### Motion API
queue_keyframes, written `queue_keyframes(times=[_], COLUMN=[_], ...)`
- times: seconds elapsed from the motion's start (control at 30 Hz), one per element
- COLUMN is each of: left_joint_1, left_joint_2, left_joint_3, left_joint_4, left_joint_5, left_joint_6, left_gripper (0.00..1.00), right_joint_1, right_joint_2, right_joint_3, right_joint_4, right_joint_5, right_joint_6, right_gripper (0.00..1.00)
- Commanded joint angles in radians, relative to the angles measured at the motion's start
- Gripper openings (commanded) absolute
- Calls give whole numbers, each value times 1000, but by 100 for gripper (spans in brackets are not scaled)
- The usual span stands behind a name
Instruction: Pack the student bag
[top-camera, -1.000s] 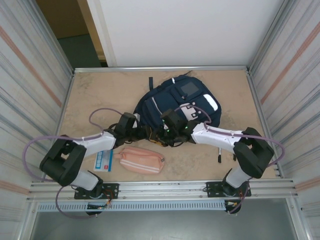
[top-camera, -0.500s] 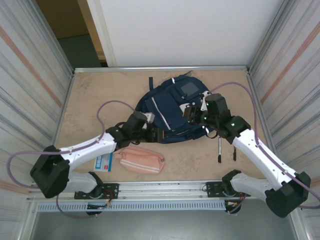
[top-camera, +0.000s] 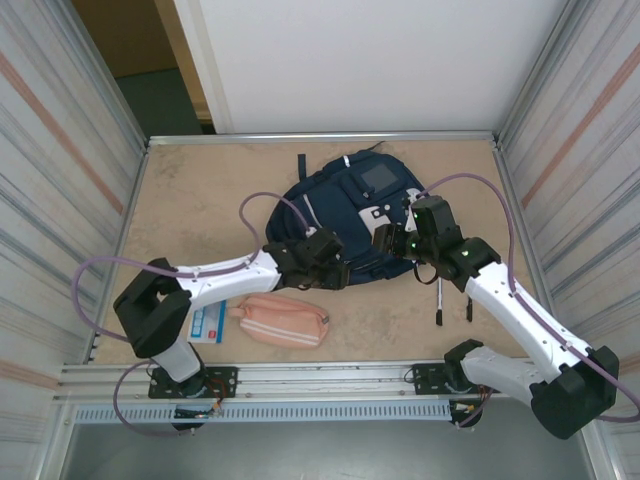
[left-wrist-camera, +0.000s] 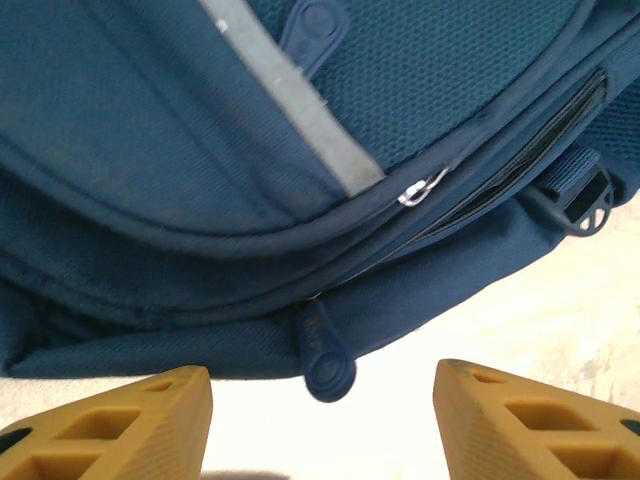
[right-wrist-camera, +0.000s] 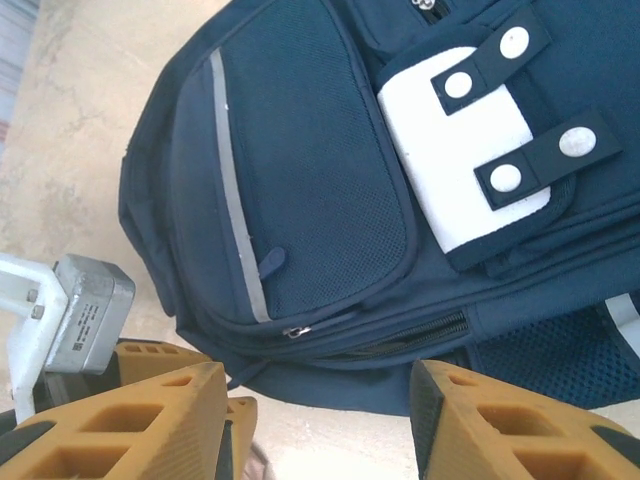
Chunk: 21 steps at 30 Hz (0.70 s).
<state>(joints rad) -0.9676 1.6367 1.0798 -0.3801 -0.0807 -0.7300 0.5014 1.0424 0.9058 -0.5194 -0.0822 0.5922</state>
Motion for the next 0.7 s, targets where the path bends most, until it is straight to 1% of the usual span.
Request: queue_keyframes(times=[0.0,0.17,0.23,0.3,0.37,0.43,0.57,0.67], left_joint_1=[-4,-3,-3,-3,-3,-3,-4,-3], left_joint_2=[34,70,89,106,117,126,124,107], left_joint_3=[49,78,95,104,108,109,111,112], left_joint_4=[-56,-66,-67,-70,-74,-72,-68,-66], left_joint_5=[-61,-77,-61,-47,-44,-41,-28,-37], left_joint_6=[27,56,63,69,70,76,109,140], left_gripper=[58,54,48,45,38,28,16,6], right_joint_1=[-13,-17,-17,-18,-22,-24,-29,-36], right_joint_2=[-21,-23,-23,-27,-30,-33,-47,-45], right_joint_3=[-7,-19,-18,-22,-25,-24,-41,-35], right_joint_4=[-8,7,2,4,7,0,13,3], right_joint_5=[-5,-13,-15,-10,-13,-18,-13,-25], right_joint_6=[-24,-23,-23,-24,-25,-24,-23,-27], right_gripper=[51,51,51,51,51,52,52,52])
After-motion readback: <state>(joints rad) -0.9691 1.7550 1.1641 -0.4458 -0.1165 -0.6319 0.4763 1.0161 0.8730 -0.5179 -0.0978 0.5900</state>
